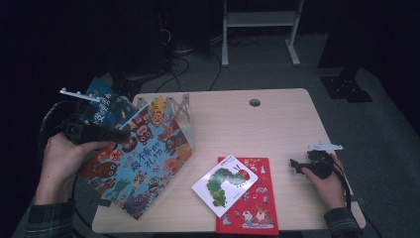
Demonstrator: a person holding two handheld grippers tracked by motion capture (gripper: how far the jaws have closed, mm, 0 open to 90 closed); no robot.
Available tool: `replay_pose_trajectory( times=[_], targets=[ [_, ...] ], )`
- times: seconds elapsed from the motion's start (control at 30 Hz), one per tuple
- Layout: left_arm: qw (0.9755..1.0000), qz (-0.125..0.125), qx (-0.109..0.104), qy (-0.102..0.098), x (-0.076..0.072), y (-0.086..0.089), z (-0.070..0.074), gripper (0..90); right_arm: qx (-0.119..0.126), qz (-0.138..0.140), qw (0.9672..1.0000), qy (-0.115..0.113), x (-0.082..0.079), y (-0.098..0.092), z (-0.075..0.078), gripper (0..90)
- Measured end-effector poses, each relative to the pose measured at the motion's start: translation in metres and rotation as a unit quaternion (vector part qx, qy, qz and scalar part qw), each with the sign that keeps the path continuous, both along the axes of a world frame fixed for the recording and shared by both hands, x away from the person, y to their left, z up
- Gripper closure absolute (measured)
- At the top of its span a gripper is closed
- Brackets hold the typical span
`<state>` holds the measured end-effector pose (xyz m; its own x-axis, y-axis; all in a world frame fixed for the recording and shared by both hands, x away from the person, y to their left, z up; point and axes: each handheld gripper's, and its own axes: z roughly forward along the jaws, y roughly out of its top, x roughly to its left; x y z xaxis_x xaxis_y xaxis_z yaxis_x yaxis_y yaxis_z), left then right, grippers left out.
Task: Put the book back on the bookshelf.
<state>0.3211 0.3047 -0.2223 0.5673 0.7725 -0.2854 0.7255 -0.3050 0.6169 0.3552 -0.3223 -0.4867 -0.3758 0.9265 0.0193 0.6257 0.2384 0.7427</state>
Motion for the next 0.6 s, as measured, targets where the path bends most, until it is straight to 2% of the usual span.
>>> replay_pose_trajectory(
  times=[0.37, 0.6],
  targets=[
    [0.9984, 0.054, 0.011, 0.006, -0.005, 0.029, -0.002, 80.7, 0.0, -0.004, 1.0, 0.0, 0.0, 0.0, 0.0, 18.8],
    [0.9958, 0.089, 0.017, 0.005, -0.007, 0.043, 0.004, 80.8, 0.0, -0.005, 1.0, 0.0, 0.0, 0.0, 0.0, 18.8]
  ],
)
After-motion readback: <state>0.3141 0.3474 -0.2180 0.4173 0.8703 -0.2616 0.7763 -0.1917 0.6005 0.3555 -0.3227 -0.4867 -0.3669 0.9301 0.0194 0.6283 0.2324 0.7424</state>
